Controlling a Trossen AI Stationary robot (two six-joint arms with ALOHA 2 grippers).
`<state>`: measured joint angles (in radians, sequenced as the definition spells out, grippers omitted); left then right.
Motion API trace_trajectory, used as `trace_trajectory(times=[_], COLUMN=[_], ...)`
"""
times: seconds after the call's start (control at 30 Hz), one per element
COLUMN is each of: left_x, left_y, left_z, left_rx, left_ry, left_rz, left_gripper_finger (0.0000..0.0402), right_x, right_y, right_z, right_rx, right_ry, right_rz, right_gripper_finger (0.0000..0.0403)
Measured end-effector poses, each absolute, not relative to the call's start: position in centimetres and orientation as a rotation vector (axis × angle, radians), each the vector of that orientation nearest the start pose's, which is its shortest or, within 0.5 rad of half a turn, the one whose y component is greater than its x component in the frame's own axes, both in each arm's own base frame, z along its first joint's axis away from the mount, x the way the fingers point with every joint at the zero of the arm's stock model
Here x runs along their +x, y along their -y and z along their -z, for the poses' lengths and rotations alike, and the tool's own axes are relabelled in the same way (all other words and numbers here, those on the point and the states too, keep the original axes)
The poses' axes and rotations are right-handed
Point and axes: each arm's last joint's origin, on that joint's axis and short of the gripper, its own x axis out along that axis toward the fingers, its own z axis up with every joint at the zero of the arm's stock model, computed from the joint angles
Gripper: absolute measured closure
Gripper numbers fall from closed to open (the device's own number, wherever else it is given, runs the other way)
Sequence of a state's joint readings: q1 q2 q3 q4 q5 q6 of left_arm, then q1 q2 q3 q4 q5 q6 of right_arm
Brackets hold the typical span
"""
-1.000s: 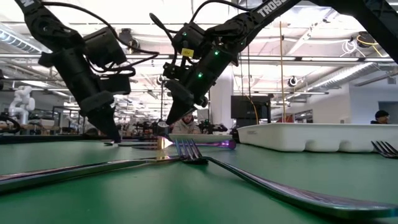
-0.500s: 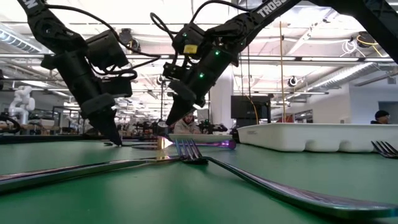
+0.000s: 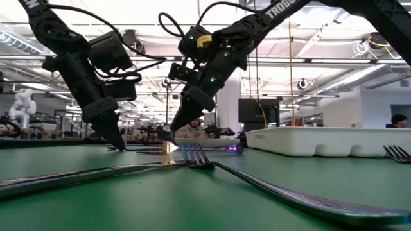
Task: Sort silverware
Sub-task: Put the iridescent knife into the white silverware tray
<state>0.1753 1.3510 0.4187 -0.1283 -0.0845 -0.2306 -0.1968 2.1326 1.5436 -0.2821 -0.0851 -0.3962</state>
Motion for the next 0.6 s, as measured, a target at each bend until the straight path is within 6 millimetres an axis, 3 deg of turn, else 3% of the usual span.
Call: trace_trajectory(times=[0.37,0.6], left_x=[20.0,20.3], left_y=[-3.7,-3.9], left_z=[-13.8,-14.1], left_rx=[-0.232,-0.22], left_ry=[-0.933,-0.895], left_rz=[-0.33,-0.334], left_gripper_finger=[0.0401,0.0401], right_x=[45.1,45.0], right_y=[9.8,10.3], right_z=[-16.9,-16.9], right_rx=[-0.228,-0.224], right_ry=[-0.819,-0.82], right_rz=[-0.113,-0.103], right_gripper_finger=[0.0298,0.03])
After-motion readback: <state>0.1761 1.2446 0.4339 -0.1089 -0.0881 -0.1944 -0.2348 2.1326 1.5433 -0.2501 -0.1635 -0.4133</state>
